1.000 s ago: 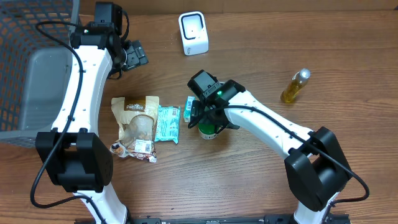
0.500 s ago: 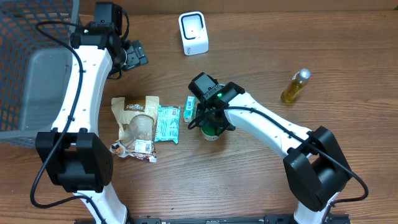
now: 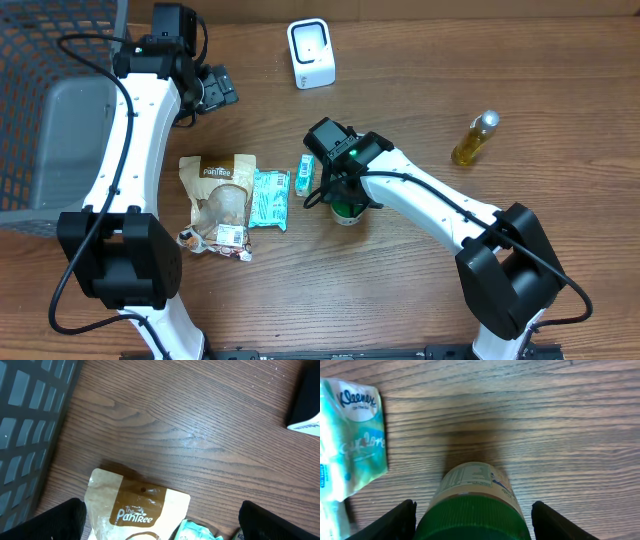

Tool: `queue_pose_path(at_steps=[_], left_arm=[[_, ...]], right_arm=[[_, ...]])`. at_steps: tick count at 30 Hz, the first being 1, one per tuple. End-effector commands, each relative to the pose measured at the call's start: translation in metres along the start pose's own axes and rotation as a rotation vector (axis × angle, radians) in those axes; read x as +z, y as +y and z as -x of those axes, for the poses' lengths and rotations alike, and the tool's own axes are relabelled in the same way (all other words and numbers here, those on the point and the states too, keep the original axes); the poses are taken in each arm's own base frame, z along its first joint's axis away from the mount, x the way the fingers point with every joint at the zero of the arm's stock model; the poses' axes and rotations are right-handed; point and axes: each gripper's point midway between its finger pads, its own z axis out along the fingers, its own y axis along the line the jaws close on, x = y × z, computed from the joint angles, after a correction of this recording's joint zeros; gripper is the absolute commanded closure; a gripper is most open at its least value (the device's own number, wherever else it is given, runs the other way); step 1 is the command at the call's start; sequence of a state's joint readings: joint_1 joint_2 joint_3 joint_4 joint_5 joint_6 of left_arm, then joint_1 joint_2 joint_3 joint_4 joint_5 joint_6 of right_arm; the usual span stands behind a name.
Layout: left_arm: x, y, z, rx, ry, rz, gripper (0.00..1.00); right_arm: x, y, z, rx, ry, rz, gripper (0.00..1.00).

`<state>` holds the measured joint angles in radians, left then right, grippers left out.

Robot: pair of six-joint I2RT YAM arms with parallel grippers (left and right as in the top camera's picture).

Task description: Scan the item barcode

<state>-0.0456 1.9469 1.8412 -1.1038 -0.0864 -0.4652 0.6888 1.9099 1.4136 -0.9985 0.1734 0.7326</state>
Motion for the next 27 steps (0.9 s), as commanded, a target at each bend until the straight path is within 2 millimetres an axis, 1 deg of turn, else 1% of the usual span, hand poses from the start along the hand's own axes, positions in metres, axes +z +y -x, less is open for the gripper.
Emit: queue_pose_path(at_steps=[1,10,17,23,27], left_arm=[[-0.01,-0.003,0.006,-0.013,-0.027,-0.019,0.0],[-0.01,-0.003,0.006,-0.012,-0.027,-0.02,0.0],[-0.01,-0.003,0.006,-0.012,-0.027,-0.02,0.0],[-0.01,-0.003,0.006,-0.012,-0.027,-0.02,0.0],[-0.01,-0.003,0.006,-0.012,-0.027,-0.02,0.0]], right_arm=[[-0.011,-0.008,0.009,0.007,-0.056,-0.022,0.3],[-0.011,-0.02,0.012,0.02,-0.058,-0.059,0.33],[-0.007,-0.042,0.018,0.078,-0.02,-0.085,0.34],[-0.006,-0.044,0.018,0.105,0.013,-0.055,0.34],[-0.006,-0.044,0.018,0.104,0.015,-0.056,0.32]])
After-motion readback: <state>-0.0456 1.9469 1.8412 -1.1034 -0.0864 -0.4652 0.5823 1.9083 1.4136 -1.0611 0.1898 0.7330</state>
